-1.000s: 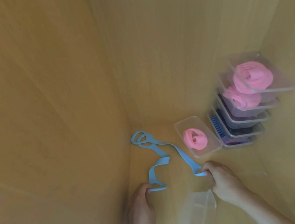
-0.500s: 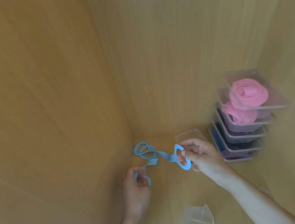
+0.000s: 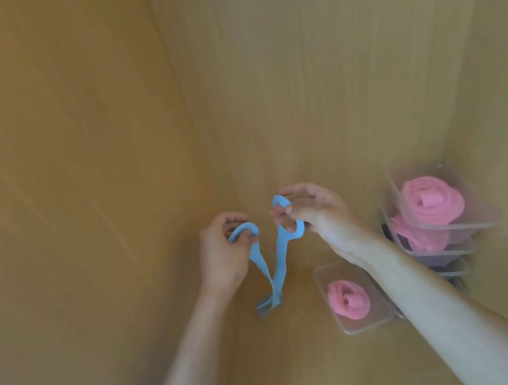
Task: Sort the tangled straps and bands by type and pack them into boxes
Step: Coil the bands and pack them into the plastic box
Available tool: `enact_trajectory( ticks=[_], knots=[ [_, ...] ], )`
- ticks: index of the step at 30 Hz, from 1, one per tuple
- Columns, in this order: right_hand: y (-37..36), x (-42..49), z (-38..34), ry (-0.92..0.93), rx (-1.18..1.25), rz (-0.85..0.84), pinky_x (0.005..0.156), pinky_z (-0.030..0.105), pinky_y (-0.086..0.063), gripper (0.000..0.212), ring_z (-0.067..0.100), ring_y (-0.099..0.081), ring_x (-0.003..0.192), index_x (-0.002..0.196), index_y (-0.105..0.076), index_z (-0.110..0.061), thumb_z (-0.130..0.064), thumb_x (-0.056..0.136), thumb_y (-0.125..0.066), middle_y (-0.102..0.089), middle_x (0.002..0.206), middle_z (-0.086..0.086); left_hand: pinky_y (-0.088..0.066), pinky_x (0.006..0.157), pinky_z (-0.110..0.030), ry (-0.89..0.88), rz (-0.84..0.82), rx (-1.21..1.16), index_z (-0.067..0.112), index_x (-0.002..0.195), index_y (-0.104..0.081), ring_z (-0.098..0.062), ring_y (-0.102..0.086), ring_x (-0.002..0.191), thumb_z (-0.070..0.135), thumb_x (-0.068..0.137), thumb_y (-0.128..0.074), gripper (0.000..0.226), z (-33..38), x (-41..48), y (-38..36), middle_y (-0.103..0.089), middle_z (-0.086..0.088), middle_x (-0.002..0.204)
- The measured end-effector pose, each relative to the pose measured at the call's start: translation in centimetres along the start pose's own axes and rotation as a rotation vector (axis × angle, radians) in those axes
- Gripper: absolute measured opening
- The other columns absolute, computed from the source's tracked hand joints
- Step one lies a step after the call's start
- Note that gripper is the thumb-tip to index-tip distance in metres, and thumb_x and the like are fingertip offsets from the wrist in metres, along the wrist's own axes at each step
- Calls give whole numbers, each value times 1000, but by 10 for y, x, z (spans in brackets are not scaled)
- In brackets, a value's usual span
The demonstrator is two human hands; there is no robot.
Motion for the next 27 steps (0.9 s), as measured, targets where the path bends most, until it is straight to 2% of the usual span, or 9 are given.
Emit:
enact_trajectory(
  ticks=[4,7,9,12,15,19,21,25,27],
  knots=[
    [-5,11,-25,56,11,-48,84,38,-57,40,31,-75,91,116,-64,-5,13,91,-36,-77,99,16,-55,68,-22,-75,-13,0,28,84,-70,-11,-73,77,-5,86,-65,34,28,21,1,-75,5,78],
    [-6,18,-40,109,-45,-57,84,37,-58,39,26,-75,90,115,-62,-8,15,88,-46,-78,99,11,-49,66,-14,-113,-66,-15,27,95,-73,-2,-67,72,-2,83,-73,32,49,34,2,-74,8,79],
    [-2,22,-48,136,-27,-70,82,34,-58,33,24,-75,90,116,-62,-8,5,86,-55,-77,101,11,-48,66,-13,-121,-143,-23,28,100,-71,-1,-64,68,-1,80,-79,36,62,38,1,-71,8,77],
    [9,26,-58,143,44,-66,79,33,-56,34,22,-74,88,116,-64,-10,-16,83,-63,-77,102,12,-49,67,-12,-127,-235,-62,22,92,-73,1,-65,70,-5,82,-77,29,76,38,0,-73,9,80],
    [20,33,-67,174,-34,-12,73,31,-51,20,19,-72,81,112,-66,-11,-3,94,-62,-78,94,9,-48,67,-12,-176,-292,-105,19,91,-75,-2,-64,73,-7,89,-69,27,91,35,-1,-75,10,81],
    [25,36,-78,193,-146,-23,66,22,-52,30,16,-73,80,108,-70,-10,7,99,-47,-78,89,8,-48,70,-12,-248,-307,-169,18,89,-76,0,-66,73,-5,88,-70,24,113,35,-8,-76,10,82],
    [25,34,-84,212,-179,-44,68,20,-54,30,12,-73,82,107,-73,-15,2,101,-49,-79,91,5,-48,72,-11,-282,-307,-173,20,89,-78,1,-66,79,-1,86,-74,22,122,36,-14,-75,10,91],
    [25,31,-93,233,-224,-24,69,14,-51,32,6,-71,83,95,-80,-29,-5,96,-58,-78,93,-2,-51,90,-18,-320,-332,-123,30,90,-80,-2,-64,108,6,84,-78,25,132,41,-25,-60,8,126],
    [24,30,-95,224,-195,-38,66,14,-50,31,7,-69,78,89,-81,-28,-5,94,-60,-77,87,-3,-53,91,-21,-311,-347,-142,27,92,-80,-5,-66,108,4,85,-76,25,135,43,-32,-64,7,124]
  ],
)
Point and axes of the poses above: each hand's wrist, its own x-axis towards the middle knuckle, its own y-axis out of the back of the hand, z = x × y, the point moved 5 cm from there along x, towards the middle knuckle
